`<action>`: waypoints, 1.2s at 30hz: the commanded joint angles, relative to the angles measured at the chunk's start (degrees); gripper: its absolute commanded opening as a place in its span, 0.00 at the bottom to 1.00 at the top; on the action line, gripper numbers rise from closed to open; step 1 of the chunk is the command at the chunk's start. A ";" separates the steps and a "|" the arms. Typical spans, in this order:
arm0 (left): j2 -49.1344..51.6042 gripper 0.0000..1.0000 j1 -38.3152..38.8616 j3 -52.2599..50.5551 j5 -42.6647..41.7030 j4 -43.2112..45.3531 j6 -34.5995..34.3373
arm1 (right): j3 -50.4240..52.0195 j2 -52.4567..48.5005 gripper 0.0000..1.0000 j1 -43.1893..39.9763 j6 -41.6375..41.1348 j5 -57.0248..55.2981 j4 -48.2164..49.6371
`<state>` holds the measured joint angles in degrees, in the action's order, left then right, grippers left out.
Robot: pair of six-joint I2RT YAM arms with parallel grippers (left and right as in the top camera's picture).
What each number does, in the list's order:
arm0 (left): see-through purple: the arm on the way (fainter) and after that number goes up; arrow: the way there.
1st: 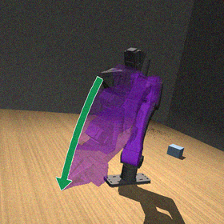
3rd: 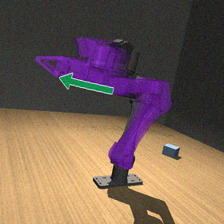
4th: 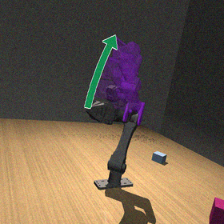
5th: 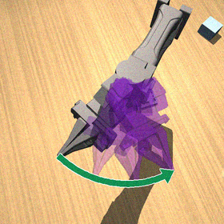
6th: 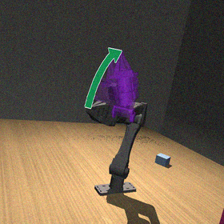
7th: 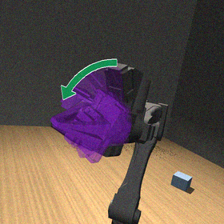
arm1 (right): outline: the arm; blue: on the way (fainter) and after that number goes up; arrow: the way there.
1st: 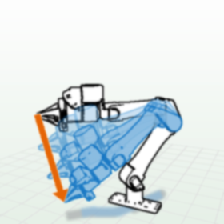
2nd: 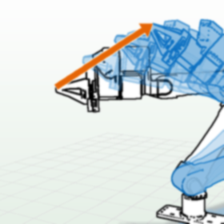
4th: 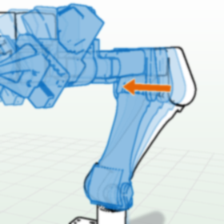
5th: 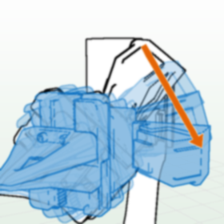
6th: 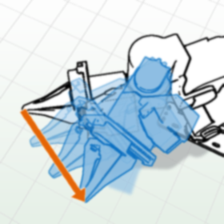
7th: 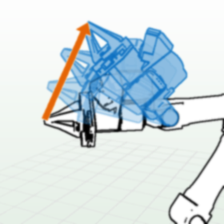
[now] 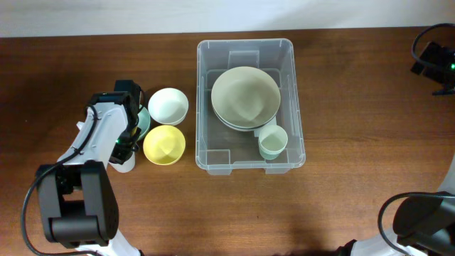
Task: Pack container
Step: 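Lower the left gripper into the grey cup and grasp its rim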
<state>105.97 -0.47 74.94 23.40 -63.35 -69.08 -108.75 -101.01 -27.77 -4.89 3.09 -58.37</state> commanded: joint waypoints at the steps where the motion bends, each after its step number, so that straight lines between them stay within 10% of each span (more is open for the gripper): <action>1: -0.68 0.53 -0.09 -0.37 -0.22 0.11 -0.72 | -0.13 0.04 0.99 0.00 0.00 0.13 0.04; 36: -13.84 0.39 -0.07 2.95 -1.77 -3.76 1.86 | -0.15 0.04 0.99 0.00 0.00 0.13 0.04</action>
<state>91.55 -0.45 77.21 22.24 -67.83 -67.48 -108.75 -101.01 -27.77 -4.89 3.11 -58.37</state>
